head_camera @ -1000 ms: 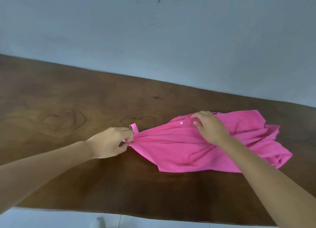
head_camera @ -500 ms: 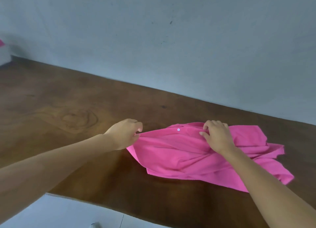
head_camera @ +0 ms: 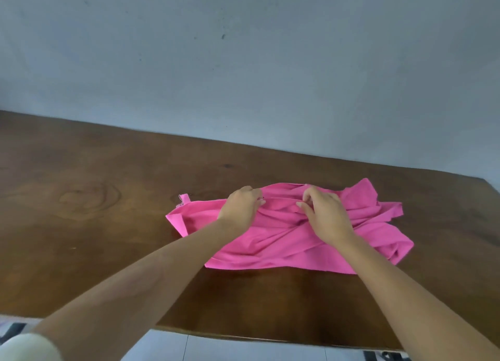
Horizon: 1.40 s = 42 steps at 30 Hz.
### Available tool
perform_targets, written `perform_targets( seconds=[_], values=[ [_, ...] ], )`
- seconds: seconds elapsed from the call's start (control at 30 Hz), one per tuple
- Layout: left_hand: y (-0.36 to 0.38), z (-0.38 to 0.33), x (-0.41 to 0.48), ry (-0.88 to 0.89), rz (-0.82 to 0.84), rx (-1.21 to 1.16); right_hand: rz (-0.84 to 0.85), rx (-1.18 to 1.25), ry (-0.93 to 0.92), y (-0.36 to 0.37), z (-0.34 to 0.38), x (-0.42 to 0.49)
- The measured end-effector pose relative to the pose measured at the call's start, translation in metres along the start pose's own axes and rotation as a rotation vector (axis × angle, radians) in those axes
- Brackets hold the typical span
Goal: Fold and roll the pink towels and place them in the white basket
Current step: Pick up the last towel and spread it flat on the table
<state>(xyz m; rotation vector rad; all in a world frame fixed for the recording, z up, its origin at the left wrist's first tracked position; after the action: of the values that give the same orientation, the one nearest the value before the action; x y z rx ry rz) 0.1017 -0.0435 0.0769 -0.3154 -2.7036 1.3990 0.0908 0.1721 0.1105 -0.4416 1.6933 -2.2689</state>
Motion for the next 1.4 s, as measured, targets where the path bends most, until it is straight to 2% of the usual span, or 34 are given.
perform_targets(
  seconds=[0.23, 0.5, 0.7, 0.97, 1.2, 1.4],
  values=[
    [-0.021, 0.005, -0.02, 0.126, -0.087, -0.02, 0.026, -0.107, -0.033, 0.003, -0.003, -0.016],
    [-0.058, 0.037, -0.052, 0.238, -0.08, 0.035, 0.126, -0.322, 0.043, -0.002, 0.003, -0.025],
    [-0.105, 0.107, -0.081, 0.153, -0.04, 0.053, 0.246, -0.426, 0.111, -0.007, 0.033, -0.025],
    [-0.17, 0.22, -0.118, -0.022, -0.026, 0.11, 0.284, -0.416, 0.116, 0.01, 0.116, -0.039],
    [-0.206, 0.293, -0.135, -0.049, 0.012, 0.093, 0.324, -0.285, 0.044, 0.058, 0.178, -0.073],
    [-0.203, 0.319, -0.146, -0.066, 0.044, 0.092, 0.187, -0.341, 0.009, 0.084, 0.204, -0.098]
  ],
)
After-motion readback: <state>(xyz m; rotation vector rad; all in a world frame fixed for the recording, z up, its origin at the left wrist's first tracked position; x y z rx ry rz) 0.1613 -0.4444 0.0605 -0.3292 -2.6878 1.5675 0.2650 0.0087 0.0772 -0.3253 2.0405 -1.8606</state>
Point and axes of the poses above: each hand's wrist, its own x-axis towards the middle knuckle, its own y-axis out of the palm, z = x × y, the point moved 4 cm from there along x, towards the middle knuckle, and after that the axes turned 13 degrees about z, right-handed, at the moved point
